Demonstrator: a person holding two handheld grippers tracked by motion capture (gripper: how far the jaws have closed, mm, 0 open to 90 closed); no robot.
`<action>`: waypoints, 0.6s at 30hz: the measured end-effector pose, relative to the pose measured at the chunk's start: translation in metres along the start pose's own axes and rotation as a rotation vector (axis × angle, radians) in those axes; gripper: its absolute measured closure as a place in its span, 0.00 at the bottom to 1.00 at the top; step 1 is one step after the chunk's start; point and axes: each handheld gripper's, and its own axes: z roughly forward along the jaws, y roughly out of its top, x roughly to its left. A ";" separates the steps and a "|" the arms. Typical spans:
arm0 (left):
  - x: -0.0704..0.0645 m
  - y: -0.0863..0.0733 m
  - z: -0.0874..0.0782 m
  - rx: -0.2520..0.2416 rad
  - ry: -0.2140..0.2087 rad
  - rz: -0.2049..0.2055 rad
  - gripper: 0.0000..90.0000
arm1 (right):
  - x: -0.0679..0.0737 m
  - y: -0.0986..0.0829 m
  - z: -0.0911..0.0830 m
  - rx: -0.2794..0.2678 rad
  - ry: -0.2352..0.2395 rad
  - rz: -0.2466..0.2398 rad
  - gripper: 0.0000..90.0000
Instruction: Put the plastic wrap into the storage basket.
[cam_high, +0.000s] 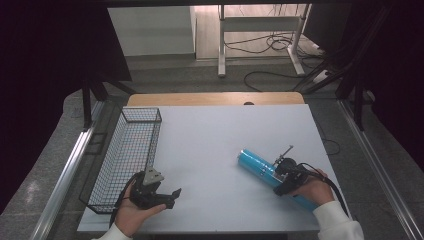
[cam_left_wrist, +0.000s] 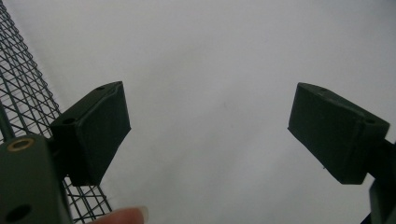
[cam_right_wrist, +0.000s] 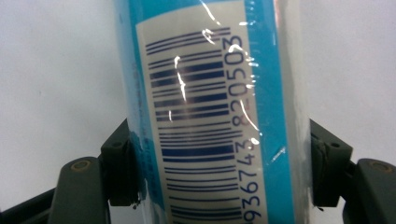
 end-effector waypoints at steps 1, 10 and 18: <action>0.000 0.000 0.000 0.000 0.000 0.000 0.14 | 0.000 0.000 0.000 0.000 0.000 0.000 0.33; 0.002 0.000 0.000 0.001 0.001 -0.009 0.14 | -0.005 0.004 -0.015 -0.073 0.085 0.074 0.35; 0.003 0.000 -0.001 -0.002 0.004 -0.012 0.14 | -0.009 0.006 -0.025 -0.162 0.142 0.130 0.35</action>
